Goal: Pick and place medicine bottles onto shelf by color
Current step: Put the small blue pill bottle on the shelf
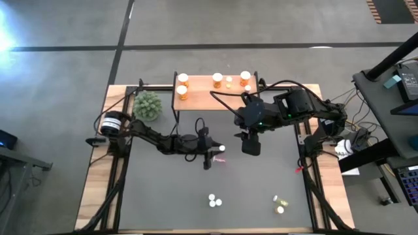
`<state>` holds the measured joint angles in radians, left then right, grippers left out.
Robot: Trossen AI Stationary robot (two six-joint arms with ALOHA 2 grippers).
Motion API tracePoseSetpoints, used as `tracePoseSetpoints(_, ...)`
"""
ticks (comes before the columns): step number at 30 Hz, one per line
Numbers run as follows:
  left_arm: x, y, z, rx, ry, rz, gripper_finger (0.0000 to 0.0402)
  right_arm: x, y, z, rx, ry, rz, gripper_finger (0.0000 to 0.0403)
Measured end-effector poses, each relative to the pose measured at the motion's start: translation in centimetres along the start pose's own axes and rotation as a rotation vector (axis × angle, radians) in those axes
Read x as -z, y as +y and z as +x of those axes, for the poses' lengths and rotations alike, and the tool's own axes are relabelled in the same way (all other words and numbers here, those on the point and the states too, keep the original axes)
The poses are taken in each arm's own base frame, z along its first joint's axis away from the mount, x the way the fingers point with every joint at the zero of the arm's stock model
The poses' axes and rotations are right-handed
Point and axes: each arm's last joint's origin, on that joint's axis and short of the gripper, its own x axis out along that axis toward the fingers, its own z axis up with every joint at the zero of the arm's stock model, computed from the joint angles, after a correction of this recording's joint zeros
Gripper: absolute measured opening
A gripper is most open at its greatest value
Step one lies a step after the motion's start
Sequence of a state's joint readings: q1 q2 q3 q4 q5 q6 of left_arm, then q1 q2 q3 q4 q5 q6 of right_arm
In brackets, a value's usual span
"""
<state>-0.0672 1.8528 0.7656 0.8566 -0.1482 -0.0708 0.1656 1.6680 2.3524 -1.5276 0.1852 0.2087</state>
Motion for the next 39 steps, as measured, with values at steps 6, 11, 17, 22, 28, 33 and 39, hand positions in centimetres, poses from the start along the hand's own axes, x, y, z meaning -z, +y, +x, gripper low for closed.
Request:
tracePoseSetpoints(6,-3.2,0.3,0.5,-0.115,-0.076,-0.016,0.0104,0.0,0.0,0.0,0.0,0.0,0.0,0.0199)
tracePoseSetpoints(11,-7.3,1.6,0.9,-0.21,0.026,-0.003,0.0104,0.0,0.0,0.0,0.0,0.0,0.0,0.0199)
tracePoseSetpoints(17,-12.4,3.8,0.8,-0.278,0.082,-0.009,0.0105,-0.1,0.0,0.0,-0.002,-0.009,0.002,0.0199)
tracePoseSetpoints(22,-14.2,5.9,0.2,-0.353,0.029,-0.031,0.0105,-0.2,0.0,0.0,-0.005,-0.022,0.004,0.0199)
tracePoseSetpoints(28,-15.0,7.6,-1.3,-0.482,0.036,-0.099,0.0105,-0.2,0.0,0.0,-0.005,-0.025,0.005,0.0199)
tracePoseSetpoints(33,-14.7,8.4,-2.2,-0.626,0.084,-0.162,0.0105,-0.3,0.0,0.0,-0.006,-0.026,0.005,0.0199)
tracePoseSetpoints(39,-14.6,8.9,-3.6,-0.752,0.119,-0.215,0.0105,-0.4,0.1,0.0,-0.008,-0.038,0.007,0.0199)
